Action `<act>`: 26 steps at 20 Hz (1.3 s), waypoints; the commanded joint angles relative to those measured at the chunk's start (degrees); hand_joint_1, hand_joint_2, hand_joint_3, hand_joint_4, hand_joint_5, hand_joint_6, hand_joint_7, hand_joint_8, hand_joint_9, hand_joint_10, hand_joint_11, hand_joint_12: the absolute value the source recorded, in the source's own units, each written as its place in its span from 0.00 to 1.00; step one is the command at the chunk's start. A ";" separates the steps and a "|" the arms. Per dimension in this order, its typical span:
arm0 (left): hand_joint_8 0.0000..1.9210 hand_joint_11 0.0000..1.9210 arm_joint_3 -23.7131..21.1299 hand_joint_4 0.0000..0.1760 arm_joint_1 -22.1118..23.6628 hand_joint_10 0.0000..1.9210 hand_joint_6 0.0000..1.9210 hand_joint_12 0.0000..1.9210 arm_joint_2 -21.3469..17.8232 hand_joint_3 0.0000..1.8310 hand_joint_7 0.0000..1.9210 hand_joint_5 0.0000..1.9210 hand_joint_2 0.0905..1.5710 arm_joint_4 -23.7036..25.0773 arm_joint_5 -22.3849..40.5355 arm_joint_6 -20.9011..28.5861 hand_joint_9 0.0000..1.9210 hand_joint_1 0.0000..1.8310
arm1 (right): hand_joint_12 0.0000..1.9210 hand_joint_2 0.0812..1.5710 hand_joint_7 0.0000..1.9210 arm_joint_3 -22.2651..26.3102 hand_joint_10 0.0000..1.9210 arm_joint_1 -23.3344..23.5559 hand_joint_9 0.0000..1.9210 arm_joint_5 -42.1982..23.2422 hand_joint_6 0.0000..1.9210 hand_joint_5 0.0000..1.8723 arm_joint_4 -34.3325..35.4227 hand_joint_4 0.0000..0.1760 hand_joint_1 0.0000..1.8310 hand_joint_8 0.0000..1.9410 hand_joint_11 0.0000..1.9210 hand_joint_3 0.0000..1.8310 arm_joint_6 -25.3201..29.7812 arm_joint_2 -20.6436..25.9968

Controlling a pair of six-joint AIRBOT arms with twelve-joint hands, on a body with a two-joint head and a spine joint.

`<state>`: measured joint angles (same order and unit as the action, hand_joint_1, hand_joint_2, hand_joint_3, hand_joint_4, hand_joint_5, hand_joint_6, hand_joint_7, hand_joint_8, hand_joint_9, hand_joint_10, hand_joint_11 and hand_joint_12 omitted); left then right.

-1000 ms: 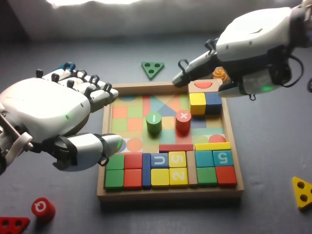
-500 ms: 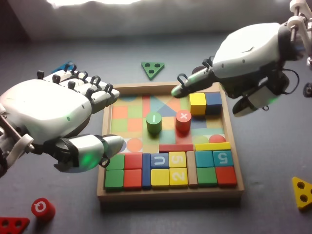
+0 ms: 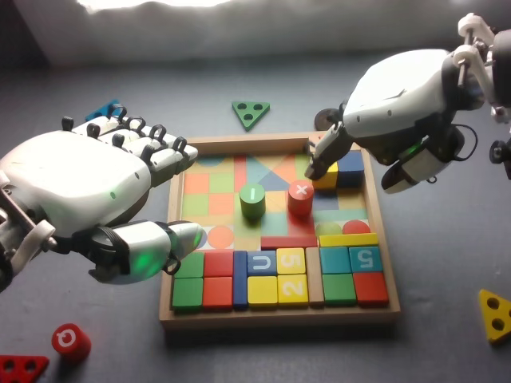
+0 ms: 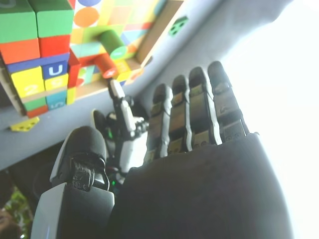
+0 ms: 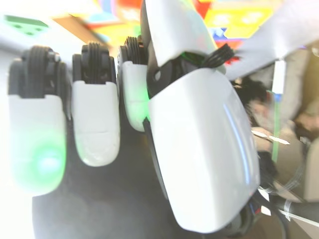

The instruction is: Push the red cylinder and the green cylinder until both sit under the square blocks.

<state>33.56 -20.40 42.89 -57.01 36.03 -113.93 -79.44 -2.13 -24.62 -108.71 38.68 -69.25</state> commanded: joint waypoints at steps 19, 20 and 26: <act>0.00 0.00 -0.25 0.00 0.65 0.00 0.00 0.18 -0.47 0.00 0.10 0.10 0.89 2.49 4.37 0.12 0.08 0.00 | 1.00 0.84 0.87 -1.33 1.00 -0.61 0.95 1.85 0.01 0.14 2.04 0.00 0.97 1.00 0.97 0.00 -2.56 -1.04; 0.00 0.00 -0.28 0.00 0.65 0.00 0.00 0.18 -0.47 0.00 0.10 0.09 0.89 2.49 4.37 0.13 0.08 0.00 | 1.00 0.84 0.86 -1.33 1.00 -0.76 0.95 1.85 0.01 0.16 2.04 0.00 0.98 1.00 0.97 0.00 -2.56 -1.07; 0.00 0.00 -0.36 0.00 0.64 0.00 0.00 0.16 -0.47 0.00 0.09 0.09 0.89 2.49 4.36 0.12 0.07 0.00 | 1.00 0.83 0.87 -1.32 1.00 -1.64 0.97 1.84 0.01 0.16 2.03 0.00 0.97 1.00 0.99 0.00 -2.42 -1.37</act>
<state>33.50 -20.34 42.89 -57.04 36.03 -113.93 -80.62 -4.12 -23.64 -108.60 36.16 -71.18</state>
